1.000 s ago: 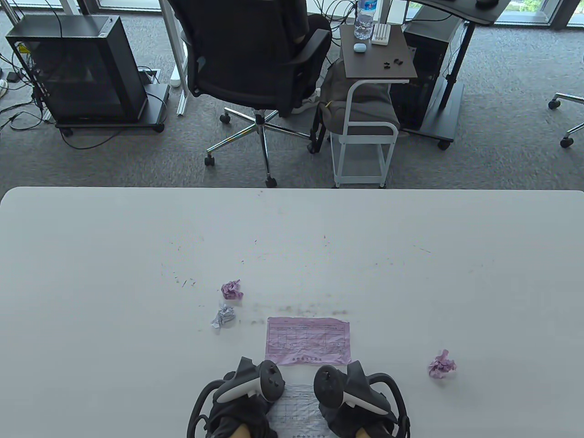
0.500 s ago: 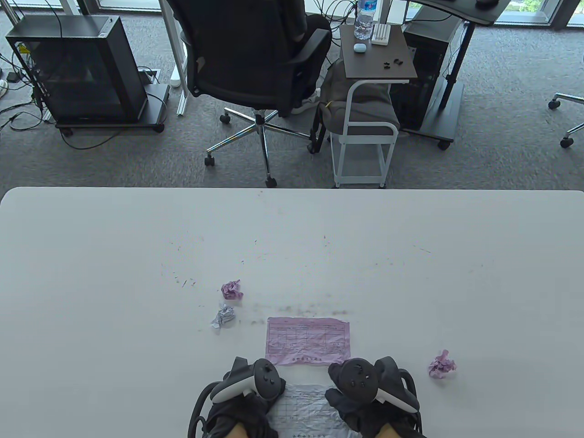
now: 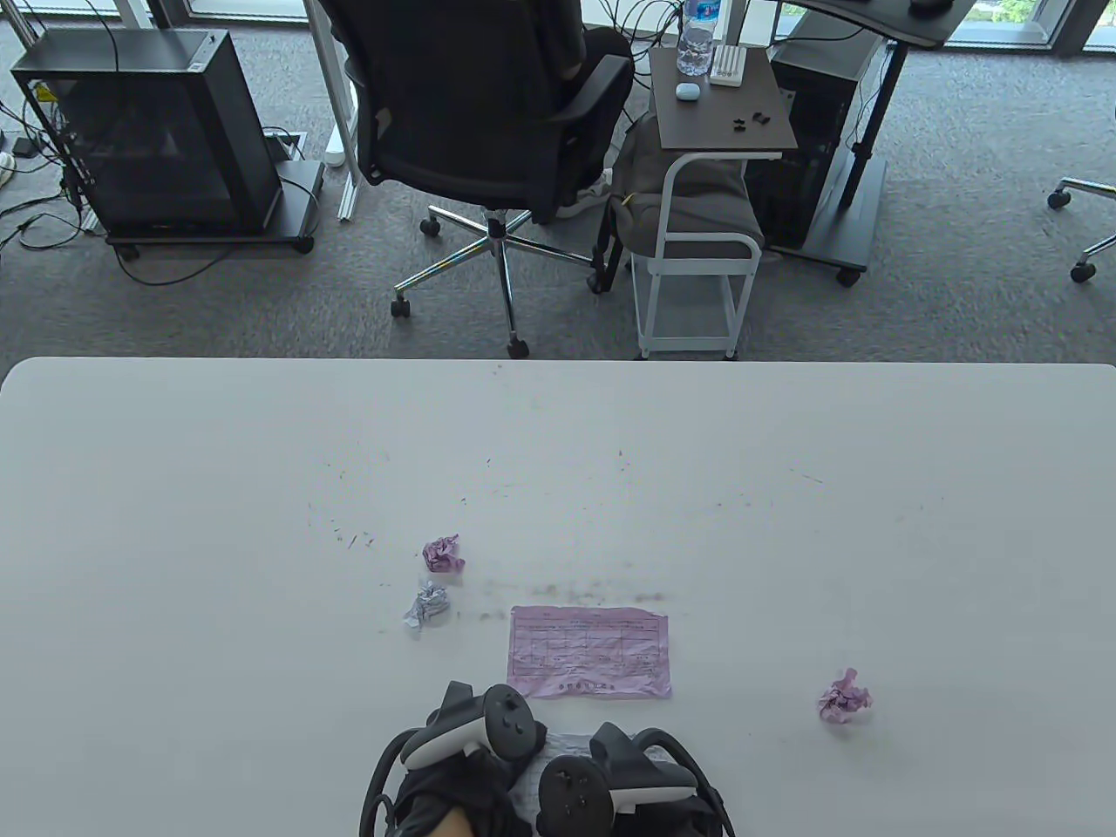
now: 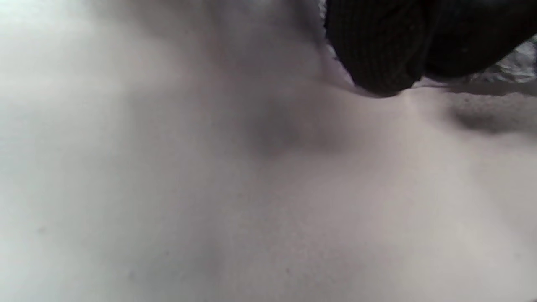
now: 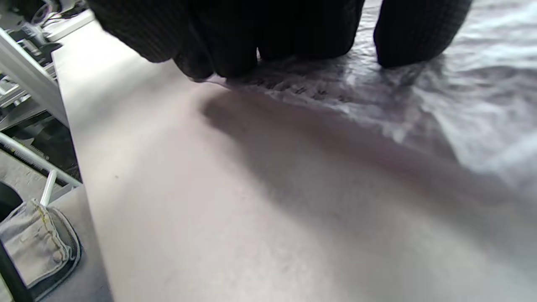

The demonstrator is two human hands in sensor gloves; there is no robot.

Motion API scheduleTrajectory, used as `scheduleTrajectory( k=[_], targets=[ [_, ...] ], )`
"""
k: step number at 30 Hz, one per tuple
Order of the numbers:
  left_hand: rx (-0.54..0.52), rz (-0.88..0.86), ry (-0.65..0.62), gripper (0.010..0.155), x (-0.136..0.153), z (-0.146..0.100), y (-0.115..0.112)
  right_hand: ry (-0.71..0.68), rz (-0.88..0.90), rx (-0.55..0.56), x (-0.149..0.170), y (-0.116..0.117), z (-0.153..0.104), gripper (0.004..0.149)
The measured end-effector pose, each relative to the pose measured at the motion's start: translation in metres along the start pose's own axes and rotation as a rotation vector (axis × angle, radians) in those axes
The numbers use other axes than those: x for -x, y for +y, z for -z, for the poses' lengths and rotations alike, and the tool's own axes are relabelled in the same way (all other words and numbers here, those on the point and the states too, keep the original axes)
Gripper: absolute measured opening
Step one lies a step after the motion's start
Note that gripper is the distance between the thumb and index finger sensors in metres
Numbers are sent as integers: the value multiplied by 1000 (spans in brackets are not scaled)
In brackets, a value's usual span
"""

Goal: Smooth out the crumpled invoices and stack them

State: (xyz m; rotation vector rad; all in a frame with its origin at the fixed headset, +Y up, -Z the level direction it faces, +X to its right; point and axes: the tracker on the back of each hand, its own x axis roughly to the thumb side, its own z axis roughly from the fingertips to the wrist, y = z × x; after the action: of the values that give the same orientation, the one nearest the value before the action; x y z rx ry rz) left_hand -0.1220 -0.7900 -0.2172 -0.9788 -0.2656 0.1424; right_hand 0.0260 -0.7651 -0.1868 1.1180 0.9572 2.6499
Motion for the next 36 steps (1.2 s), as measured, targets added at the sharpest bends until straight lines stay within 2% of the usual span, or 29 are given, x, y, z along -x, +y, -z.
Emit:
scheduleTrajectory(
  k=[7, 13, 22, 28, 31, 35, 36],
  targets=[
    [-7, -4, 1, 93, -1, 0, 0, 168, 148, -32, 25, -2, -8, 39],
    [-10, -6, 2, 93, -1, 0, 0, 277, 173, -60, 40, -2, -14, 36],
    [-13, -7, -4, 93, -1, 0, 0, 334, 249, -75, 56, 0, -22, 36],
    [-18, -1, -12, 93, -1, 1, 0, 282, 326, -49, 66, 0, -29, 38],
    [-21, 4, -12, 93, -1, 1, 0, 283, 324, 34, 70, -10, -42, 39],
    [-19, 4, -11, 94, -1, 1, 0, 284, 293, 275, 72, -17, -54, 43],
    [-21, 5, -13, 93, -1, 0, 0, 274, 283, 297, 71, -17, -53, 44]
  ],
)
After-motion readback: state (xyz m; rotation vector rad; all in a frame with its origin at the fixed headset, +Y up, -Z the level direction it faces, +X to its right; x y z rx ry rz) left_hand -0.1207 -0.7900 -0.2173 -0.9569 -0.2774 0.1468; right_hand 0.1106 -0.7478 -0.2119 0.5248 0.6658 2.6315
